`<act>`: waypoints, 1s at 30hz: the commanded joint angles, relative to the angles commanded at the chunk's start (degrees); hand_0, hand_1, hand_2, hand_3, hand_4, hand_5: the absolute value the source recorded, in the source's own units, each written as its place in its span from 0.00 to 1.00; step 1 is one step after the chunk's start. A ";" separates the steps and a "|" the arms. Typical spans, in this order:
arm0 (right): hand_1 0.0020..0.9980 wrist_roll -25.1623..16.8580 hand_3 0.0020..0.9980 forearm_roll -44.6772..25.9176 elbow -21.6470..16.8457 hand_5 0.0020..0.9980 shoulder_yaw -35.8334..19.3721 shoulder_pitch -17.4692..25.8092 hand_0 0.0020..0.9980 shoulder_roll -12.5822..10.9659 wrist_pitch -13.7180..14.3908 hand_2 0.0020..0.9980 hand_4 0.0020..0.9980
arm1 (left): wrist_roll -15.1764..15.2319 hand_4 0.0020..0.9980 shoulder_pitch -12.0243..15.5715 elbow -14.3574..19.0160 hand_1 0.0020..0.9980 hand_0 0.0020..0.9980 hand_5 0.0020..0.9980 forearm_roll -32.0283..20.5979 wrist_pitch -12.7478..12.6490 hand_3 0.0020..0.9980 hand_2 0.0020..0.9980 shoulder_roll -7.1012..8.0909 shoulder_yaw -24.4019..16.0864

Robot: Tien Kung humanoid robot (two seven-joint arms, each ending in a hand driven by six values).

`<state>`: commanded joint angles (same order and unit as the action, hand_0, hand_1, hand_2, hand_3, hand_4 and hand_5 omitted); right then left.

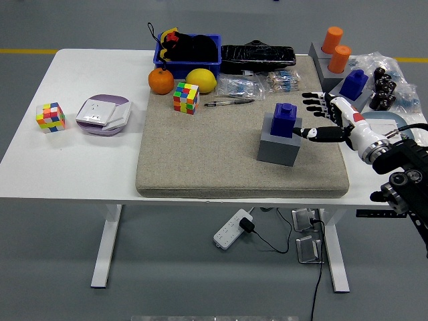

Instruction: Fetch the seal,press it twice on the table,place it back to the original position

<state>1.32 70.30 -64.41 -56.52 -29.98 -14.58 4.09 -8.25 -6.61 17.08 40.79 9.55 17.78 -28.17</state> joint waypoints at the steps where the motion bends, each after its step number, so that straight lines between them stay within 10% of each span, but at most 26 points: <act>1: 0.85 -0.02 0.84 -0.01 0.07 0.01 0.12 -0.08 0.87 0.08 0.01 0.84 0.95 | 0.01 0.74 -0.01 0.01 0.80 0.82 0.30 0.01 0.00 0.82 0.76 0.00 0.00; 30: 0.83 -2.04 0.85 -2.44 5.03 0.00 7.97 -5.82 0.86 1.99 1.99 0.83 0.90 | 0.00 0.74 -0.40 -0.02 0.80 0.83 0.30 -0.28 -0.01 0.82 0.76 -0.11 0.74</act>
<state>-0.72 67.85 -59.38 -48.55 -35.80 -12.59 6.08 -8.24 -7.01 17.06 40.51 9.54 17.67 -27.43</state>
